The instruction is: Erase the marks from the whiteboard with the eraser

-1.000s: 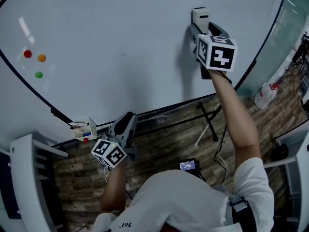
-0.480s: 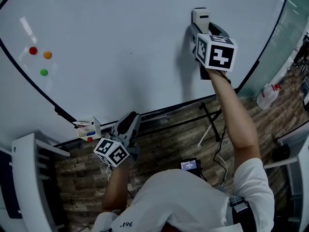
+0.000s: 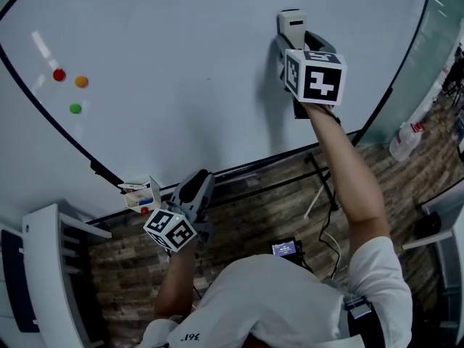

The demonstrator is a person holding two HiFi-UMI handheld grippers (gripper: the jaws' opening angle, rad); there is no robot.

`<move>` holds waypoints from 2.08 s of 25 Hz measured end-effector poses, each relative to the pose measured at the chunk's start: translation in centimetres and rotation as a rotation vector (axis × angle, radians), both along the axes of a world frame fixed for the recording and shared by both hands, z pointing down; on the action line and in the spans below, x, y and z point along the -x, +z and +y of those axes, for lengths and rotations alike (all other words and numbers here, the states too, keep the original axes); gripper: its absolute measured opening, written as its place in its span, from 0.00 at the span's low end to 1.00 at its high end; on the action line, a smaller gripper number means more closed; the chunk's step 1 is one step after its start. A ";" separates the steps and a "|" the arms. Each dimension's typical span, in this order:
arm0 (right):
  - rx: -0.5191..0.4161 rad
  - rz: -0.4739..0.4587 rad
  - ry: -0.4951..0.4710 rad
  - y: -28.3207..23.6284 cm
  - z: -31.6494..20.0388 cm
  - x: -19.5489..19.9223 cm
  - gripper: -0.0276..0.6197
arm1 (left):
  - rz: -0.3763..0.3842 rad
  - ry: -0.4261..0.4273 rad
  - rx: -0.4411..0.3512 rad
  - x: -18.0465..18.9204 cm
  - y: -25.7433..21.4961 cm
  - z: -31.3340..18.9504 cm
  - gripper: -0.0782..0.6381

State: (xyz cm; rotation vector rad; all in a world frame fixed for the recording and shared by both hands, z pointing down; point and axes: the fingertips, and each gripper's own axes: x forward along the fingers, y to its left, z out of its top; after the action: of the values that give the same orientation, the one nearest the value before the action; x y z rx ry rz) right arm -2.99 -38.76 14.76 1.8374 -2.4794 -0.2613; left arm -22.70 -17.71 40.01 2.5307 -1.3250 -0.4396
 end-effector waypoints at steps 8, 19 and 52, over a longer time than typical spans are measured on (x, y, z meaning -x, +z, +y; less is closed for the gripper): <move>-0.002 0.001 -0.018 0.0 1.2 2.7 0.43 | -0.012 0.002 -0.007 1.6 0.3 1.1 0.22; -0.018 0.061 -0.065 -0.2 3.0 7.9 0.43 | -0.015 0.006 -0.025 3.0 -0.1 2.1 0.22; 0.002 0.282 -0.335 1.7 8.5 22.1 0.43 | 0.018 -0.065 0.006 5.1 0.7 4.7 0.22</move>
State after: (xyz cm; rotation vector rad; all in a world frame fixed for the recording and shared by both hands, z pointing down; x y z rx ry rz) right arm -25.13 -30.27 16.48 1.2689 -2.5620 -0.4914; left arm -27.78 -12.98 40.68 2.4789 -1.4031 -0.4696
